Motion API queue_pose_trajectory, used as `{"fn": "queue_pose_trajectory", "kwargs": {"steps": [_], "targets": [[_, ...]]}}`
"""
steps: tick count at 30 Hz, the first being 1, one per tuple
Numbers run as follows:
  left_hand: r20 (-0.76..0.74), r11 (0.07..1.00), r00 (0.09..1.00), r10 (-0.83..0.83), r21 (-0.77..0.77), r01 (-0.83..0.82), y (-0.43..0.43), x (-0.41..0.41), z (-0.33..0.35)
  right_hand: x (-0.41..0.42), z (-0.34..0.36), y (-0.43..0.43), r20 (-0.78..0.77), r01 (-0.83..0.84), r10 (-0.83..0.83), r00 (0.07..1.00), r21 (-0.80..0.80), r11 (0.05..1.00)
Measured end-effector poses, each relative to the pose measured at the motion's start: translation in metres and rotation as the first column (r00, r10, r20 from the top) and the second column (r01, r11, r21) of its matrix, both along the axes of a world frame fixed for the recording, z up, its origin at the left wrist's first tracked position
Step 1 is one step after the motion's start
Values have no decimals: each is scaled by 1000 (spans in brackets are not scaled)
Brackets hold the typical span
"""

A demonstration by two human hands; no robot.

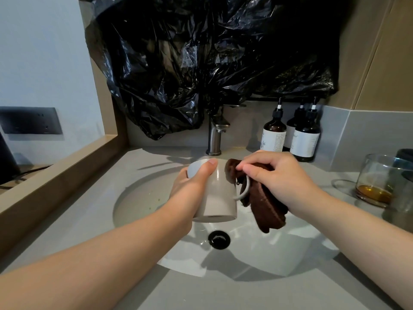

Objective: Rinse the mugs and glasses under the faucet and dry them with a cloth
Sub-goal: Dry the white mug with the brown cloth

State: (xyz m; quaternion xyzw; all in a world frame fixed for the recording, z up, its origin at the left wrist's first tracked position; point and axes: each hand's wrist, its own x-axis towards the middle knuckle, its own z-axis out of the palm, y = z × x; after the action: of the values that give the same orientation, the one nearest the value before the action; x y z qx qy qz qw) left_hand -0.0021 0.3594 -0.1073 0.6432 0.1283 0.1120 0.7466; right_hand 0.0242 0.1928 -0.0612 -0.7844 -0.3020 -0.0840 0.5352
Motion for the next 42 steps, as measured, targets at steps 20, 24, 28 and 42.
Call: {"fn": "queue_pose_trajectory", "kwargs": {"steps": [20,24,28,42], "targets": [[-89,952,996,4,-305,-31,10,0,8,-10,2,-5,157,30,-18,987,-68,997],[-83,924,993,-89,-379,52,4,-4,7,-21,-6,5,280,36,-32,959,-8,999],[-85,907,992,-89,-419,46,6,-6,9,-15,-22,8,181,85,-68,981,-89,992],[64,944,985,-159,-284,170,2,-12,13,2,-18,-4,-279,180,-183,943,-39,983]]}}
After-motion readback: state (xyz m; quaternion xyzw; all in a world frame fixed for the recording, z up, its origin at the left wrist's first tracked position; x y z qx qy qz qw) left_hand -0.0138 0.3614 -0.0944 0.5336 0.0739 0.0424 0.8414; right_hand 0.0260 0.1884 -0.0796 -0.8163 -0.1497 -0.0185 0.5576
